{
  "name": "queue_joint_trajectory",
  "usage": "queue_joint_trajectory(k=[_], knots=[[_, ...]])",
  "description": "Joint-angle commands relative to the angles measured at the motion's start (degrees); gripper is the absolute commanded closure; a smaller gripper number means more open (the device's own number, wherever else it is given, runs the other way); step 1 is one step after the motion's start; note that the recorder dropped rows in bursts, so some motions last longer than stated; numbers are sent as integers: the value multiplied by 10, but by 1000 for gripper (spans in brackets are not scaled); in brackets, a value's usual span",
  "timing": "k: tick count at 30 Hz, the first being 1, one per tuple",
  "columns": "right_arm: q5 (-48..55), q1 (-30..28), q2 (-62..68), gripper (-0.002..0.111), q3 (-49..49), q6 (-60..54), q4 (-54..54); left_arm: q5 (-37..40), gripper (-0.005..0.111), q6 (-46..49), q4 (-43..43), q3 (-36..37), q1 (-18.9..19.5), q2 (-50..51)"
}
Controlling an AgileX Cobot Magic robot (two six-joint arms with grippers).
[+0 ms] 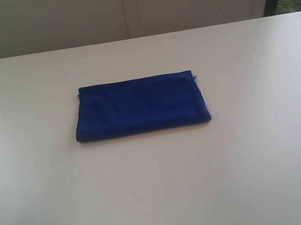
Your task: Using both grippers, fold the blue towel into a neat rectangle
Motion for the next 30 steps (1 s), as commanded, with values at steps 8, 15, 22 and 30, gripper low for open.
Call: queue_joint_trajectory(k=[8,15,22,30], knots=[[-6,-3,-4,108,3,4,-1,-4,107,-17,-5,3,1,-3],[-6,-3,-4,108,3,11,-1,-4,107,-71,-5,3,1,-3],[-6,-3,-4,108,3,11,-1,-4,107,-71,-5,3,1,-3],[-6,-3,-4,108,3,12,-1,17,107,-75,-5,3,1,-3]])
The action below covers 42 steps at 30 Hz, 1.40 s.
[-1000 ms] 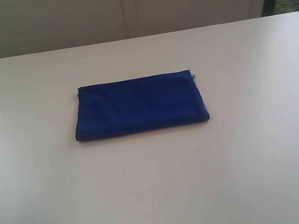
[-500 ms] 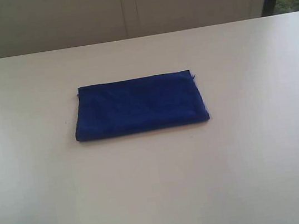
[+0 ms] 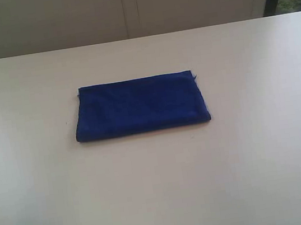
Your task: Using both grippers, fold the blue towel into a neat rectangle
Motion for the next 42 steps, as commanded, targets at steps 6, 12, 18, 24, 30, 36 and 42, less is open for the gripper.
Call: queue_joint_trajectory(k=[6,12,18,24,30,36,42], knots=[[-6,-3,-4,108,3,3,-1,42,107,-7,0,3,1,-3],[-6,-3,-4,108,3,3,-1,42,107,-7,0,3,1,-3],[-6,-3,-4,108,3,3,-1,42,107,-7,0,3,1,-3],[-6,-3,-4,108,3,3,-1,42,107,-7,0,3,1,-3],[-6,-3,-4,108,3,3,-1,42,107,-7,0,3,1,-3],[-6,-3,-4,108,3,3,-1,42,107,-7,0,3,1,-3],[-4,-3,-4,108,3,3,-1,42,107,-7,0,3,1,-3]])
